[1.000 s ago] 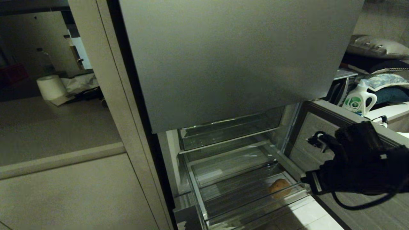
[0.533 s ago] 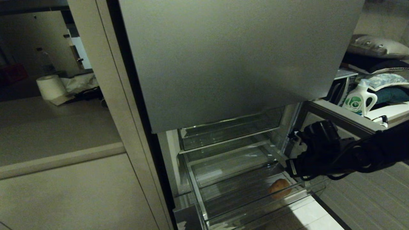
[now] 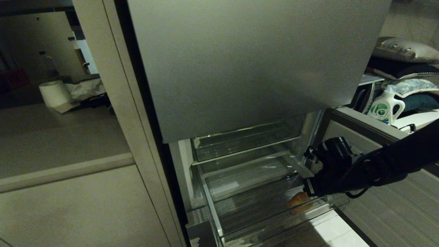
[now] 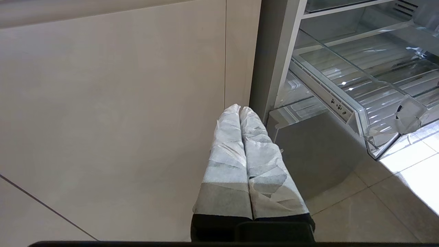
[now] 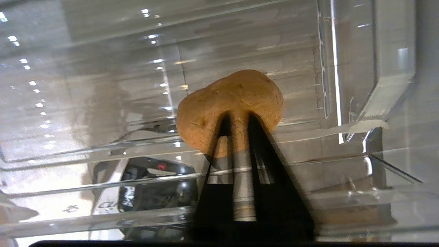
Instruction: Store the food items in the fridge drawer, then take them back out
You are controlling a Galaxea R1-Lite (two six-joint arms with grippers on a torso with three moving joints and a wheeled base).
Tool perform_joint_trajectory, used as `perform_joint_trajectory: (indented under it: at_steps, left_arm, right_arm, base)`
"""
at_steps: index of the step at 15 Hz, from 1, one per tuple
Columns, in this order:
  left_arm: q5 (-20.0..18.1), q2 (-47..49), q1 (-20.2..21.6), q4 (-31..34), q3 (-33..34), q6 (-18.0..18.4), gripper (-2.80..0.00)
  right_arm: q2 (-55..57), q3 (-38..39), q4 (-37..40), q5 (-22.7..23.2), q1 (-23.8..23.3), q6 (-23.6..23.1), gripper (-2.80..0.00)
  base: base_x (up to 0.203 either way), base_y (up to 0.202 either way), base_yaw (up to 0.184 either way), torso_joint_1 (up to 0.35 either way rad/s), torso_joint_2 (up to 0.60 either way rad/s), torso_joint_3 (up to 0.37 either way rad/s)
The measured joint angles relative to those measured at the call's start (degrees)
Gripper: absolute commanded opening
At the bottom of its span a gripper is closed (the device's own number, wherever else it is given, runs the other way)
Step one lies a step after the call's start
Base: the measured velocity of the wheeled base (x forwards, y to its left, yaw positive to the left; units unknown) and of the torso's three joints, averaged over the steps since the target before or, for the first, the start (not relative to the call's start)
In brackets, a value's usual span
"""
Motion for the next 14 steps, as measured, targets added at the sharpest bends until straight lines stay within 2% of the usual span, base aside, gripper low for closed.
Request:
perform_joint_trajectory:
  at_steps: [9,14]
  left_arm:
    - [0.00,-0.02,0.00,0.02,-0.02,0.02,-2.80]
    - [0.00,0.00,0.00,0.00,-0.02,0.00,-2.80]
  right_arm:
    - [5.08,-3.83,0.26,-0.20,0.33,-0.33,0.00]
    - [7.08,-6.67,3.02,-0.22,0.67,-0.25,0.00]
  base:
    - [0.000,0.000,0.000,0.000,0.00,0.000]
    - [0.000,0.000,0.000,0.000,0.00,0.000]
